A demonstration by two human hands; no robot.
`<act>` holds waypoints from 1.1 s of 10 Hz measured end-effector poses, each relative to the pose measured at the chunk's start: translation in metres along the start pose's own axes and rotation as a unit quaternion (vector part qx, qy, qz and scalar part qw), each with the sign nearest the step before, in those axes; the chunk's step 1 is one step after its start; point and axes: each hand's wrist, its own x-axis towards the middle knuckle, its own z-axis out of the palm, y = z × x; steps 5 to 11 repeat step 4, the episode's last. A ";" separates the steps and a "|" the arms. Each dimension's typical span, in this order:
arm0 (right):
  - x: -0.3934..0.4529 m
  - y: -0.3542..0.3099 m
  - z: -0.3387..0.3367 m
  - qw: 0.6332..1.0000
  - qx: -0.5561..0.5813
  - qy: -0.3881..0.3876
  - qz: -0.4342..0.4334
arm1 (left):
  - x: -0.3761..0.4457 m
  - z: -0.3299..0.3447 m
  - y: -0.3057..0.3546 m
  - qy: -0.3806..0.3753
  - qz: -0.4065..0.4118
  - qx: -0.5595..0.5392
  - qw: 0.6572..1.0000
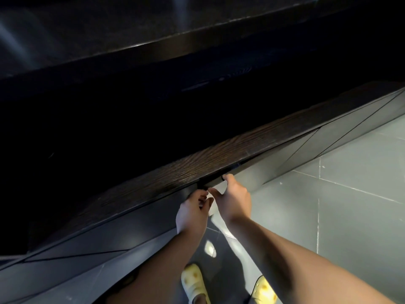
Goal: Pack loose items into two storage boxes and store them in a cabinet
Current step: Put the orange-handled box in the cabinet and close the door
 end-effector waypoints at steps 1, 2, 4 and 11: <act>0.002 -0.004 -0.001 1.000 -0.001 -0.002 -0.003 | 0.004 -0.004 0.001 -0.008 0.000 0.018 1.000; -0.001 0.000 -0.004 1.000 -0.005 -0.023 -0.013 | 0.002 -0.004 -0.002 -0.020 0.002 0.024 1.000; -0.011 0.029 -0.048 0.997 -0.046 -0.021 -0.052 | -0.007 0.008 0.023 -0.052 0.012 -0.014 0.998; -0.011 0.029 -0.048 0.997 -0.046 -0.021 -0.052 | -0.007 0.008 0.023 -0.052 0.012 -0.014 0.998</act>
